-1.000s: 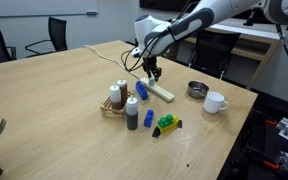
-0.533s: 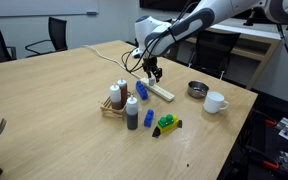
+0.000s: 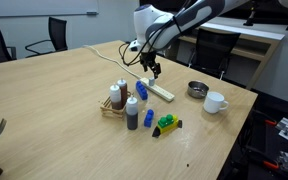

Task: Pick the extension cord and put it back on the table

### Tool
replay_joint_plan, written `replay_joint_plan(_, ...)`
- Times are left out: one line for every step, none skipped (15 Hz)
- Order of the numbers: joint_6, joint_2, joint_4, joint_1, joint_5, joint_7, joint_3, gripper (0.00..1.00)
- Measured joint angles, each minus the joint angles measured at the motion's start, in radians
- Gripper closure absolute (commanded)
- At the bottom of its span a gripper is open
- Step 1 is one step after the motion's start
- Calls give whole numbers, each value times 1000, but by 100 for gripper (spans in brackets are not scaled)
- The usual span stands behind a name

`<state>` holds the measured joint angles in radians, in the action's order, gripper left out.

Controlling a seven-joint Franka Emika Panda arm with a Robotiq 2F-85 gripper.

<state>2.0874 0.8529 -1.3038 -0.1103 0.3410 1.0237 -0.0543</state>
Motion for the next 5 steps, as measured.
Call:
replay_joint_plan(-17,-21,-36,0,-9,-3,-8,0)
replay_joint_plan(-19,-28,-49,-1,-10,-3,-12,0)
replay_joint_plan(-17,-27,-48,-1,-9,-3,-12,0)
replay_joint_plan(-17,-24,-44,0,-9,-3,-12,0)
replay_joint_plan(-17,-23,-44,1,-9,-3,-12,0)
